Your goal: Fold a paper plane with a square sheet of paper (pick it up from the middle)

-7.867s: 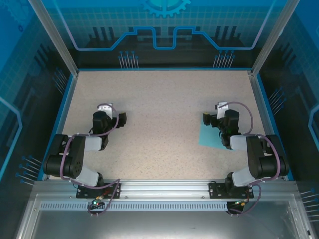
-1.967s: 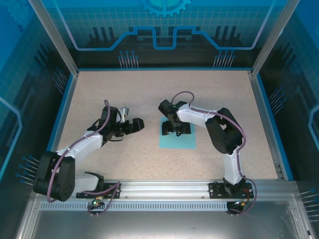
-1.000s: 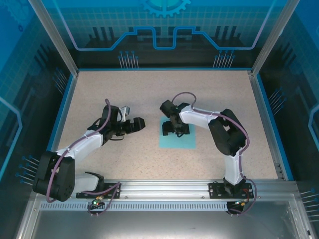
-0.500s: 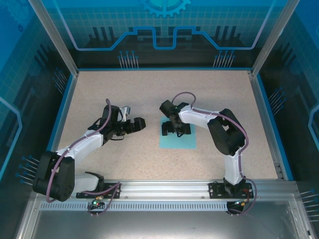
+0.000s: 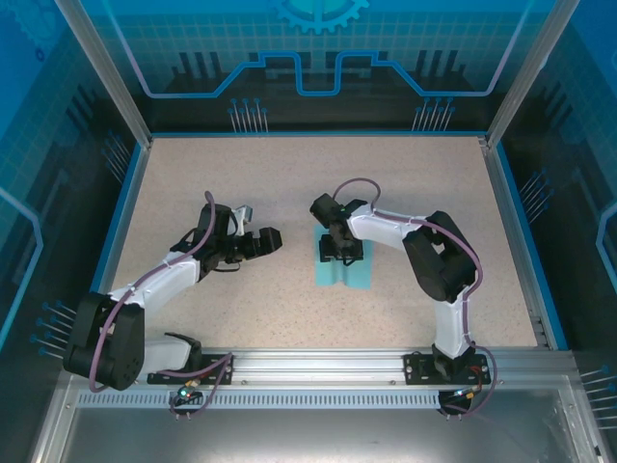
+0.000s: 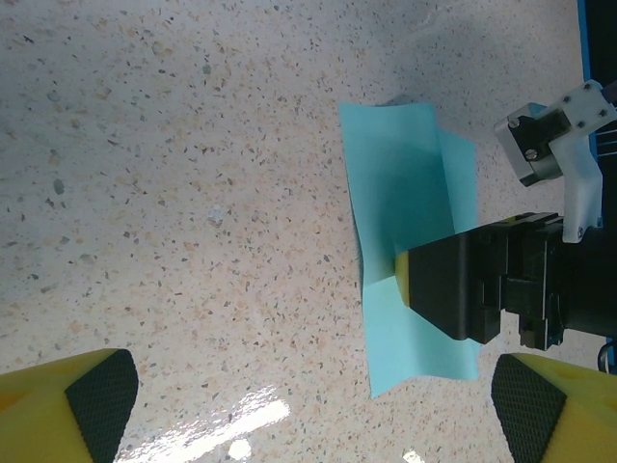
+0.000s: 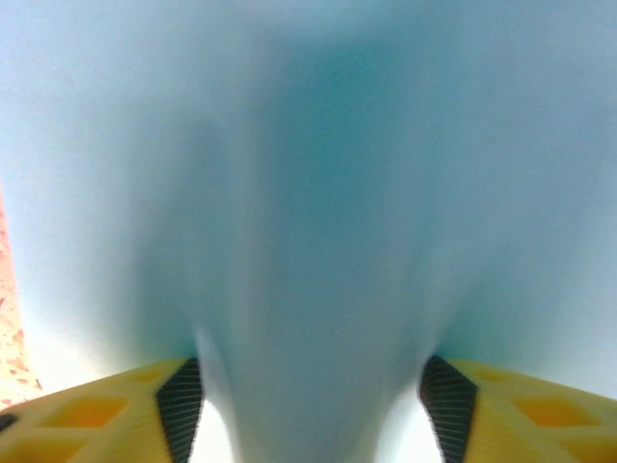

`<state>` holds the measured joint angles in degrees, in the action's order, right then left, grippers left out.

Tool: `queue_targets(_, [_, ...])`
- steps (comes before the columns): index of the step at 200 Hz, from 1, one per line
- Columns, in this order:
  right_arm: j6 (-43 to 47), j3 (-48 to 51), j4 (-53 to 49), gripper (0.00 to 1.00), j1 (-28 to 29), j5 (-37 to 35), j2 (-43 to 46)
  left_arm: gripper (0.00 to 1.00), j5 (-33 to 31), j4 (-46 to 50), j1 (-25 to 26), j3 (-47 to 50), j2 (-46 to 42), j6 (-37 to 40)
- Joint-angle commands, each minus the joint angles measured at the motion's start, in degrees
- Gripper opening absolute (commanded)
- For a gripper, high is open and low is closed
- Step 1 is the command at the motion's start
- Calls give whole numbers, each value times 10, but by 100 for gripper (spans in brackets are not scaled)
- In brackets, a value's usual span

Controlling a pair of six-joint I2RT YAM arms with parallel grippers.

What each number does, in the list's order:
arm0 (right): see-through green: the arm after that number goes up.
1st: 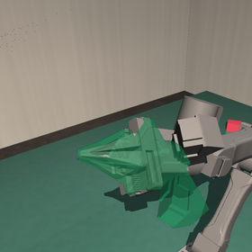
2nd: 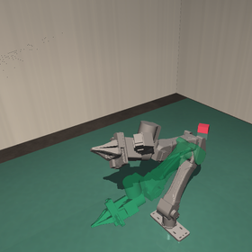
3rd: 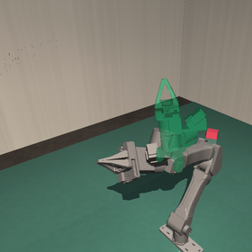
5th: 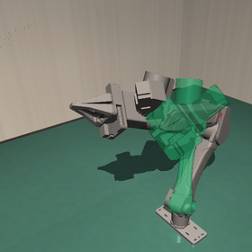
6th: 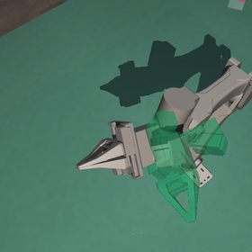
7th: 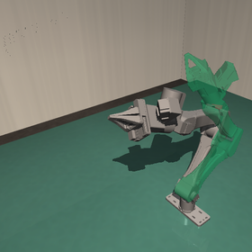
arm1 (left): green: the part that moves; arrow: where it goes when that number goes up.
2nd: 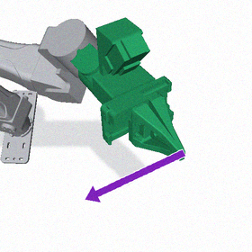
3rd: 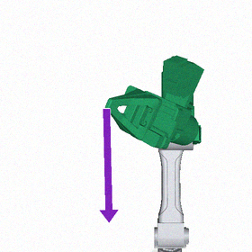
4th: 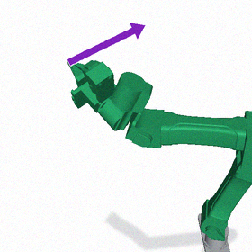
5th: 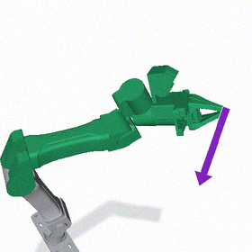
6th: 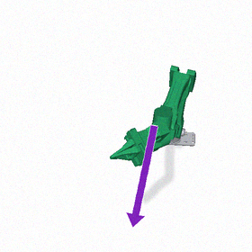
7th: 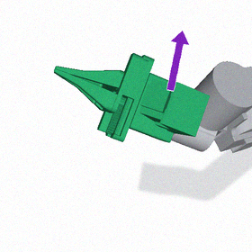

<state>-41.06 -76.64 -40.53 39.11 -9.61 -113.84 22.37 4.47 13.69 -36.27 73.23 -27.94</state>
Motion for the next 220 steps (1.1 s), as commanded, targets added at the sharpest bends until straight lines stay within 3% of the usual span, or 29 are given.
queue_targets(1, [15,14,14,56,-6,52,-16,99,5,5,4,-13,0,12])
queue_targets(15, [17,6,9,46,-6,52,-3,99,0,9,4,-13,-4,12])
queue_targets(35, [-9,9,2,40,-6,23,26,99,-33,15,4,-7,-24,2])
queue_targets(63, [-32,44,50,30,-7,48,84,98,-96,16,4,17,-80,-16])
queue_targets(92, [-40,50,76,30,-10,110,114,98,-131,31,4,27,-120,-21])
queue_targets(150, [-136,108,339,32,-11,317,159,99,-124,40,4,24,-139,-37])
queue_targets(196, [-223,204,474,34,-31,330,125,99,-70,33,4,6,-122,-30])
queue_targets(220, [-219,245,478,38,-34,305,120,99,-28,28,5,-5,-95,-18])
